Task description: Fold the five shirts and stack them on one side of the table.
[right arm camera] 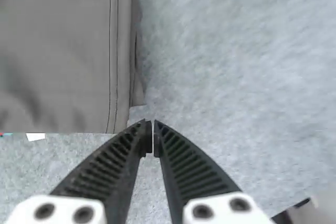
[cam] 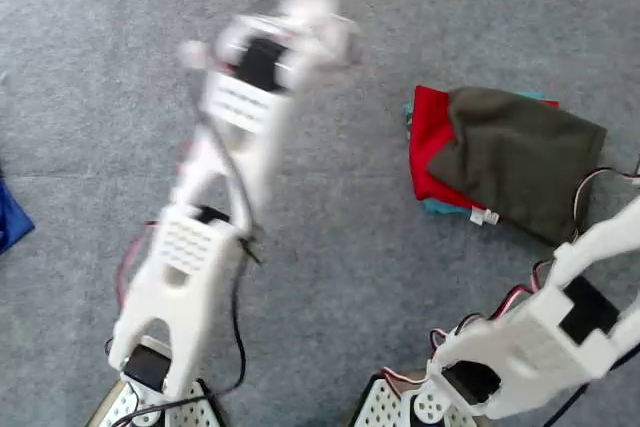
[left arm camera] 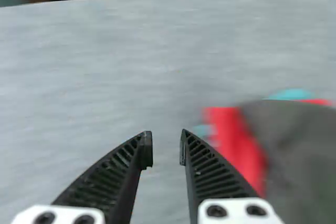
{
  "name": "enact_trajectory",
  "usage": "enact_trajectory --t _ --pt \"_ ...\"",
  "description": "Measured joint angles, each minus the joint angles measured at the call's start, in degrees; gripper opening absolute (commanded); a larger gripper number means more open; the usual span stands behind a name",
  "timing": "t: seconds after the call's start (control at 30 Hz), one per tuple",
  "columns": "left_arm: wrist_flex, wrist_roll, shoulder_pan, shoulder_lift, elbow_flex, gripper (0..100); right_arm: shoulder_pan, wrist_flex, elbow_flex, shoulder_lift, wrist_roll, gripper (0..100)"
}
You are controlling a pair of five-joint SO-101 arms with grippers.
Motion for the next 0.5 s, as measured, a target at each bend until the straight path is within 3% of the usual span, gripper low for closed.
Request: enact_trajectory --t 0.1,0.27,0.4,0.5 --pt "5.80 -4.22 -11.52 -4.48 0.00 11 -3.16 0.26 0.97 -4.66 0.00 1.8" --pt "7.12 -7.65 -36.13 -13.27 3.08 13 -13.19 0.35 7.65 -10.90 0.00 1.8" --pt "7.30 -12.66 -55.21 -21.36 16.53 17 -23.30 0.35 12.48 -12.40 0.00 1.8" --pt "7.30 -16.88 -65.58 -28.22 32.26 17 -30.59 0.35 13.45 -12.31 -1.85 1.8"
